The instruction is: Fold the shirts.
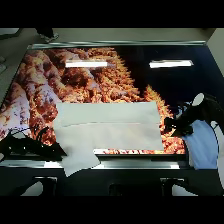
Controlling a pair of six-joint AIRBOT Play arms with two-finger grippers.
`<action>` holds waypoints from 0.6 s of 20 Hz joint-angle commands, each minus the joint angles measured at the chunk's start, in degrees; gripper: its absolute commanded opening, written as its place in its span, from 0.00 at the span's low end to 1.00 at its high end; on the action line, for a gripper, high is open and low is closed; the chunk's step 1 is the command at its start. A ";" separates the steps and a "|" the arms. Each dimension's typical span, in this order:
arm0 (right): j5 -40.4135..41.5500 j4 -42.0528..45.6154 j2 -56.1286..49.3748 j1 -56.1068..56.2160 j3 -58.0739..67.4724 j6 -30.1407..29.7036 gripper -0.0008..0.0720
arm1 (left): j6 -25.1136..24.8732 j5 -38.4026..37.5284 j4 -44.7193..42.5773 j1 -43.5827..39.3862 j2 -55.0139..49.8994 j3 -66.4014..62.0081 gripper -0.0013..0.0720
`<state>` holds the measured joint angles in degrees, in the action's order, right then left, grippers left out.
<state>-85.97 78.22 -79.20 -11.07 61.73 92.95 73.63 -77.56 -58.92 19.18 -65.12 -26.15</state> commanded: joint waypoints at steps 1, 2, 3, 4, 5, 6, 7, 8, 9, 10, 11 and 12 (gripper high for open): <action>-0.46 -0.17 0.24 -0.04 -0.52 -1.11 0.61 | -0.17 4.17 1.99 0.02 0.57 3.76 0.58; -0.50 -0.17 0.24 -0.04 -0.55 -1.09 0.61 | -0.11 4.46 1.99 0.02 0.57 3.82 0.58; -0.48 -0.20 0.24 -0.04 -0.72 -1.09 0.61 | -0.11 4.57 1.99 0.02 0.57 3.82 0.56; -0.46 -0.20 0.24 -0.04 -1.18 -1.09 0.61 | 0.07 4.63 1.92 0.02 0.57 3.82 0.54; -0.46 -0.20 0.24 -0.04 -1.86 -1.09 0.61 | 0.07 4.63 1.92 0.02 0.57 3.85 0.43; -0.39 -0.22 0.24 -0.04 -2.95 -1.14 0.61 | 0.07 4.63 1.95 0.02 0.57 3.85 0.27; 0.00 -0.28 0.37 -0.04 -4.39 -1.27 0.61 | 0.07 4.63 1.95 0.02 0.57 3.85 0.14; 0.55 -0.72 0.61 -0.04 -5.81 -1.38 0.61 | 0.07 4.63 1.95 0.02 0.57 3.82 0.06; 1.27 -1.60 0.98 -0.04 -7.19 -1.97 0.61 | 0.04 4.63 1.95 0.04 0.59 3.78 0.06; 2.47 -2.60 1.44 -0.04 -8.63 -2.32 0.61 | 0.02 4.63 1.92 0.04 0.59 3.78 0.06; 3.98 -3.17 1.77 -0.04 -9.90 -2.32 0.61 | 0.02 4.63 1.95 0.04 0.59 3.76 0.06; 5.38 -3.65 1.77 -0.04 -10.82 -2.32 0.62 | 0.02 4.63 1.92 0.04 0.59 3.76 0.06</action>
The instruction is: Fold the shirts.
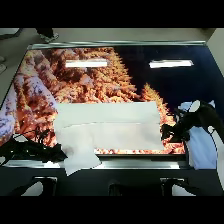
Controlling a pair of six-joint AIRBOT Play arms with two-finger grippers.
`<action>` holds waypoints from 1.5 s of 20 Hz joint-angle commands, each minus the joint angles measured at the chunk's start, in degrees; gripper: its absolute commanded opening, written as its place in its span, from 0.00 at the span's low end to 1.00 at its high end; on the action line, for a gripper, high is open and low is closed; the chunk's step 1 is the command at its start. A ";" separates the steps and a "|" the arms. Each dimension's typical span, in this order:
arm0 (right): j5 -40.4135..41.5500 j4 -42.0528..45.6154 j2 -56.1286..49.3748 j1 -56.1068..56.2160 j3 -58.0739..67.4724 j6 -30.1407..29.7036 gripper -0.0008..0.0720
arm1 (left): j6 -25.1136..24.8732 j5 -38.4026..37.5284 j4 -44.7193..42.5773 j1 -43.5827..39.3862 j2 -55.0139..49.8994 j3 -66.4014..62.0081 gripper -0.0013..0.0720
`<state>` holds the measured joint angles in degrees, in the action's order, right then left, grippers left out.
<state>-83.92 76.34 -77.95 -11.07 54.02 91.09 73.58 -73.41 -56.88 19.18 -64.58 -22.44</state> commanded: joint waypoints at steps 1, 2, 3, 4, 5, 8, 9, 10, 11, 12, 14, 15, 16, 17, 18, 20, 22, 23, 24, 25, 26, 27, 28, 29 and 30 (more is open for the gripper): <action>4.98 -2.19 0.52 -0.04 -4.02 -0.46 0.63 | 0.04 0.46 -0.11 0.04 0.09 0.04 0.06; 6.49 -2.25 0.52 -0.04 -4.74 -0.46 0.63 | 0.04 0.44 -0.11 0.04 0.09 0.04 0.06; 7.96 -2.25 0.48 -0.04 -5.40 -0.44 0.63 | 0.04 0.42 -0.11 0.04 0.09 0.04 0.06; 9.14 -2.32 0.46 -0.04 -6.08 -0.31 0.63 | -0.02 0.42 -0.11 0.04 0.09 -0.02 0.06; 9.99 -2.82 0.46 -0.04 -6.80 0.00 0.63 | -0.15 0.42 -0.11 0.04 0.11 -0.11 0.06; 11.63 -3.48 0.00 -0.04 -9.16 -0.02 0.63 | -0.15 0.42 -0.11 0.04 0.11 -0.13 0.06; 11.69 -3.61 -0.50 -0.04 -9.57 -0.02 0.62 | -0.15 0.42 -0.11 0.04 0.11 -0.13 0.06; 11.58 -4.28 -0.96 -0.04 -9.60 -0.02 0.59 | -0.15 0.42 -0.09 0.04 0.11 -0.13 0.06; 11.50 -5.53 -1.22 -0.04 -9.57 -0.04 0.34 | -0.17 0.37 -0.11 0.04 0.11 -0.24 0.06; 11.58 -6.36 -1.14 -0.04 -9.49 -0.09 0.08 | -0.35 0.15 -0.11 0.04 0.20 -0.72 0.06; 11.43 -7.13 -0.72 -0.04 -8.22 -2.51 0.08 | -1.11 -1.07 -0.13 0.04 1.57 -3.37 0.06; 11.41 -7.15 -0.13 -0.04 -7.10 -3.56 0.08 | -1.16 -1.81 -0.11 0.04 2.91 -5.64 0.06; 11.21 -7.15 0.74 -0.04 -5.35 -4.04 0.08 | -1.01 -2.80 -0.09 0.04 4.22 -8.22 0.06; 11.30 -7.15 1.57 -0.04 -3.43 -4.13 0.08 | 0.02 -3.76 -0.09 0.04 5.35 -11.41 0.05; 11.34 -7.21 2.08 -0.04 -1.05 -4.02 0.08 | 1.36 -4.00 -0.07 0.02 5.97 -14.58 0.05; 11.93 -7.37 1.88 -0.04 4.07 -3.19 0.08 | 2.95 -3.28 -0.07 0.02 5.62 -21.46 0.05; 14.49 -7.37 0.92 -0.04 8.90 -1.88 0.08 | 4.26 -1.03 -0.09 0.04 3.98 -27.41 0.05; 16.04 -7.61 -0.09 -0.02 11.21 -1.46 0.08 | 4.81 0.50 -0.04 0.00 2.43 -30.36 0.05; 18.10 -8.96 -1.49 -0.02 13.55 -1.25 0.08 | 5.11 1.53 -0.04 -0.28 0.42 -32.85 0.05; 20.09 -11.15 -3.15 0.00 15.72 -0.87 0.08 | 5.46 2.58 0.04 -0.87 -2.25 -35.34 0.05; 22.08 -11.87 -4.87 0.52 17.46 -0.31 0.08 | 5.51 3.91 0.37 -1.66 -5.01 -37.27 0.05; 23.82 -11.34 -6.93 1.75 19.10 0.28 0.08 | 5.53 5.70 0.81 -2.69 -7.93 -39.08 0.05; 25.33 -11.23 -8.92 2.80 20.35 0.42 0.08 | 5.55 7.39 1.11 -3.65 -10.86 -40.83 0.05; 26.51 -11.23 -11.19 3.93 21.51 0.46 0.08 | 5.57 8.55 1.46 -4.35 -13.51 -42.38 0.05; 27.85 -11.23 -13.11 4.76 22.21 1.33 0.08 | 6.29 9.27 1.44 -4.94 -16.26 -43.95 0.05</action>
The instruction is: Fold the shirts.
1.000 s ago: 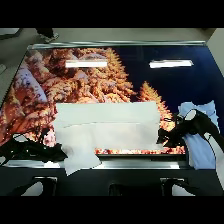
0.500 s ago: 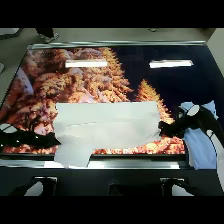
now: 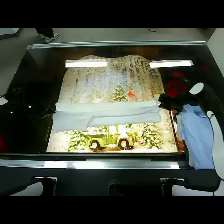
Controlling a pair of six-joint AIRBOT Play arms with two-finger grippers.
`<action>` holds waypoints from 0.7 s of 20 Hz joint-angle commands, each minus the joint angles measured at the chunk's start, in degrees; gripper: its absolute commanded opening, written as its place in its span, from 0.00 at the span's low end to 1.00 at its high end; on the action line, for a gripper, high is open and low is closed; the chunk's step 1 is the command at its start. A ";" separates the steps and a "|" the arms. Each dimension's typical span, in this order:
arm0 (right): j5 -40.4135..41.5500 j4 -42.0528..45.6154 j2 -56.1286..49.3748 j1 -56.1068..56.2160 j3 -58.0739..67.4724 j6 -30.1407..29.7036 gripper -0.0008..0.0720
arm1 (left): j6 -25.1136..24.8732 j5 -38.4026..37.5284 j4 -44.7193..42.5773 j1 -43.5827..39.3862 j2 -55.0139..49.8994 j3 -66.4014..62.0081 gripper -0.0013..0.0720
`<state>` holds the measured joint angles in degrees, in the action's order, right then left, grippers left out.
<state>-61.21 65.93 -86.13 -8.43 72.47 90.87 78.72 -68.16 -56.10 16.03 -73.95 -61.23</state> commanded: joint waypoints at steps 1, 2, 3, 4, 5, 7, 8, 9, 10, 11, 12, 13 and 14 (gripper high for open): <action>6.58 -0.96 -6.51 2.40 3.93 3.06 0.08 | 1.36 4.22 0.68 -1.88 -9.29 -6.49 0.05; 7.48 -0.74 -7.91 2.56 3.93 4.72 0.08 | 1.51 4.13 0.66 -1.73 -11.61 -7.85 0.05; 7.52 -0.74 -9.05 2.56 3.93 4.96 0.08 | 1.92 4.17 0.61 -1.55 -13.27 -8.68 0.05; 7.21 -0.74 -9.79 2.56 3.91 4.94 0.08 | 2.32 4.31 0.63 -1.44 -14.82 -9.18 0.05; 6.86 -0.74 -10.38 2.56 3.91 4.94 0.08 | 2.34 4.33 0.66 -1.46 -16.00 -9.22 0.05; 5.99 -0.81 -10.84 2.56 3.91 4.94 0.08 | 2.32 4.11 0.66 -1.84 -17.94 -9.18 0.06; 5.44 -0.79 -10.78 2.54 3.96 4.94 0.13 | 2.32 3.89 0.83 -1.92 -18.38 -9.20 0.13; 3.87 -0.55 -10.62 2.49 4.50 4.50 0.43 | 2.32 3.63 0.83 -1.70 -18.27 -9.29 0.44; 1.27 -0.13 -10.27 2.49 5.66 2.73 0.79 | 2.36 2.51 0.85 -1.22 -18.05 -9.88 0.74; -1.73 0.33 -9.84 2.47 7.13 0.72 0.85 | 2.34 0.37 0.85 -0.52 -17.88 -10.99 0.76; -4.44 0.94 -9.66 2.08 8.46 -0.59 0.92 | 2.27 -2.36 0.83 0.22 -17.62 -12.46 0.76; -5.95 0.87 -9.66 0.94 9.16 -1.16 0.95 | 2.25 -4.24 0.83 0.81 -17.14 -13.57 0.76; -6.34 0.20 -9.86 -0.72 9.14 -1.01 0.95 | 2.23 -5.35 0.85 1.16 -16.22 -14.47 0.76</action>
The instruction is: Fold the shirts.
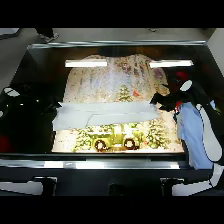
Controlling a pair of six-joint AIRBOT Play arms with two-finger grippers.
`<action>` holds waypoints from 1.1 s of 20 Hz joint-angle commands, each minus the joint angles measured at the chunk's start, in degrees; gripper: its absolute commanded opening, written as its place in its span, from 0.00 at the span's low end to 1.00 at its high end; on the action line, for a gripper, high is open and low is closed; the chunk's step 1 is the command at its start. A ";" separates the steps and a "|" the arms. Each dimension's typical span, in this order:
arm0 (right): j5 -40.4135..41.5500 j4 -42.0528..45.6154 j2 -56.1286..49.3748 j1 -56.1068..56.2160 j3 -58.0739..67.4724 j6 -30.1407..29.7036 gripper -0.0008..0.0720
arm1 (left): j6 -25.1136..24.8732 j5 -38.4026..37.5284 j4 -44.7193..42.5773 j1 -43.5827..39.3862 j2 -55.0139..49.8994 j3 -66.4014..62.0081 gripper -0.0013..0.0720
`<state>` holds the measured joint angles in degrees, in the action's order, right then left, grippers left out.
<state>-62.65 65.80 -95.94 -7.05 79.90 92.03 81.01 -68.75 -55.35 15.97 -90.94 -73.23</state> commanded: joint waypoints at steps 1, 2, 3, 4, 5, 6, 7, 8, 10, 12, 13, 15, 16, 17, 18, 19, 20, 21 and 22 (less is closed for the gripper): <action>-5.25 -1.11 -0.72 -3.80 1.70 -1.44 0.95 | -0.15 -4.98 0.15 1.20 2.01 -2.97 0.76; -5.86 -3.02 -1.75 -5.05 1.70 -1.16 0.95 | -0.24 -4.94 0.33 1.07 3.43 -3.06 0.76; -6.64 -5.14 -3.13 -5.84 1.70 -1.16 0.95 | -0.24 -4.94 0.48 0.79 4.85 -3.06 0.76; -7.58 -6.95 -4.44 -5.92 1.70 -1.16 0.94 | -0.50 -4.94 0.63 0.28 6.34 -3.06 0.76; -8.28 -8.87 -5.77 -5.75 1.70 -1.20 0.93 | -1.22 -4.94 1.07 -0.44 7.76 -3.04 0.76; -8.39 -10.36 -6.97 -5.35 1.70 -1.18 0.92 | -1.36 -4.92 1.33 -1.33 8.87 -3.04 0.75; -8.28 -11.34 -7.89 -4.81 1.70 -1.16 0.92 | -1.53 -4.90 1.49 -2.51 9.73 -3.04 0.74; -8.00 -12.04 -8.66 -4.17 1.70 -0.85 0.86 | -1.53 -4.68 1.49 -4.07 10.38 -3.04 0.74; -7.43 -12.37 -9.66 -2.78 1.73 1.88 0.69 | -1.53 -4.22 1.44 -7.69 10.62 -2.99 0.74; -5.99 -13.27 -9.60 -2.32 1.73 2.47 0.19 | -1.51 -1.18 1.40 -11.74 10.58 -2.23 0.74; -6.12 -15.45 -9.14 -2.34 1.75 1.88 0.08 | -1.51 1.36 1.40 -13.97 10.56 -1.49 0.74; -6.73 -18.27 -6.25 -2.45 1.75 -2.58 0.08 | -1.49 7.08 1.40 -18.49 10.32 0.50 0.46; -7.65 -19.02 -3.98 -2.34 1.73 -3.89 0.08 | -1.49 9.68 1.42 -20.87 9.88 1.53 0.20; -8.72 -19.47 -1.09 -1.97 1.73 -4.74 0.08 | -1.11 12.26 1.46 -23.67 9.01 2.45 0.14; -9.84 -19.50 2.08 -1.36 1.73 -5.22 0.08 | 1.03 14.32 1.66 -26.32 7.78 3.08 0.13; -10.91 -19.34 5.18 -0.50 1.73 -5.62 0.08 | 3.89 16.28 3.04 -29.38 5.92 3.67 0.09; -11.72 -19.06 8.52 0.92 1.73 -5.73 0.08 | 4.31 17.40 5.25 -32.30 3.78 3.78 0.09; -12.59 -18.78 11.50 2.43 1.73 -5.70 0.08 | 4.31 18.29 7.78 -35.06 1.29 3.63 0.09; -13.16 -18.32 14.43 4.00 1.73 -5.70 0.08 | 4.28 19.23 10.29 -37.11 -0.85 3.41 0.09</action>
<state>-73.30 47.57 -89.12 -6.09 81.58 87.48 83.44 -54.74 -50.46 -14.33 -87.07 -70.37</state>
